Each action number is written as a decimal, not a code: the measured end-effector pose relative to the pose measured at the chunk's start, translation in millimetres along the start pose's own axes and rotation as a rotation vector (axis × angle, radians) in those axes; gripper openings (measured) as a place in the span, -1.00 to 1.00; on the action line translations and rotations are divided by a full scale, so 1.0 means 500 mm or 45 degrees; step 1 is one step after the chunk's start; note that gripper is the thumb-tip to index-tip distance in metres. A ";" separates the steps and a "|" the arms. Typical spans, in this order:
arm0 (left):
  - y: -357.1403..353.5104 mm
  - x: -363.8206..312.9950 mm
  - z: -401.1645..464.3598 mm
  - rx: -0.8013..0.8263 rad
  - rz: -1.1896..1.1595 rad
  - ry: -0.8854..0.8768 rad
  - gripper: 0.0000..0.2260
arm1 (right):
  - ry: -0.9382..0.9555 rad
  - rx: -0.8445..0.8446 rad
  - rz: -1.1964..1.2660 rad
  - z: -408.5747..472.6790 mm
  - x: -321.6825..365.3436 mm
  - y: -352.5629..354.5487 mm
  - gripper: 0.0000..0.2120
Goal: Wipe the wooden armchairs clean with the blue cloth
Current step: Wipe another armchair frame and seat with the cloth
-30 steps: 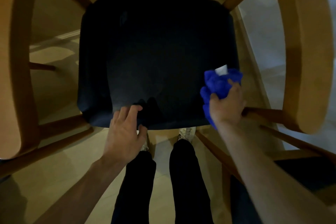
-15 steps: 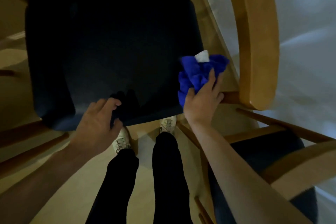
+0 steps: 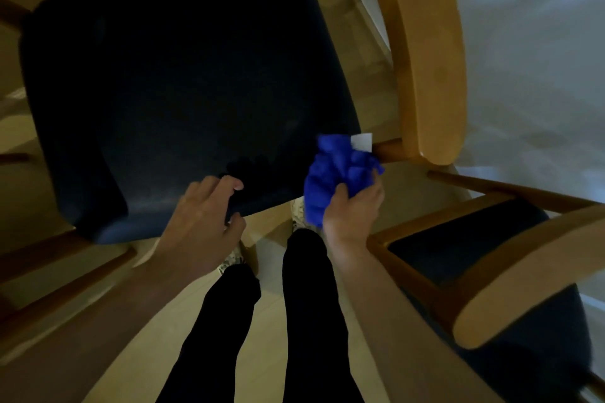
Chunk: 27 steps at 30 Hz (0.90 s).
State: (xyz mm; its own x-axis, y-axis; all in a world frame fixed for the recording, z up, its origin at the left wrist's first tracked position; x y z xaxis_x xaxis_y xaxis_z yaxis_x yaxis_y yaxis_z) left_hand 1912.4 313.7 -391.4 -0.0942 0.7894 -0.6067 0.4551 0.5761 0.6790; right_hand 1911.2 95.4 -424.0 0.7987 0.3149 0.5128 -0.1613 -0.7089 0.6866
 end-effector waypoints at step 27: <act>0.085 0.026 0.049 -0.183 -0.005 0.158 -0.73 | 0.491 0.123 -0.157 -0.070 0.114 -0.041 -0.31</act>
State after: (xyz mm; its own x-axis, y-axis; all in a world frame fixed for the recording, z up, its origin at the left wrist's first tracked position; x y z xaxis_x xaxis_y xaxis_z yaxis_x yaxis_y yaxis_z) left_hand 1952.4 343.2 -380.6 -0.2080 0.8020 -0.5599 0.3239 0.5966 0.7343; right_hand 1939.9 149.8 -390.7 0.5302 0.6014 0.5977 -0.0078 -0.7014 0.7127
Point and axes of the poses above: each hand's wrist, its own z-axis towards the middle knuckle, its own y-axis out of the back of the hand, x = y × z, the point moved 2 cm from there along z, towards the middle knuckle, and after that the axes turned 6 degrees about -z, right-handed, at the moved point
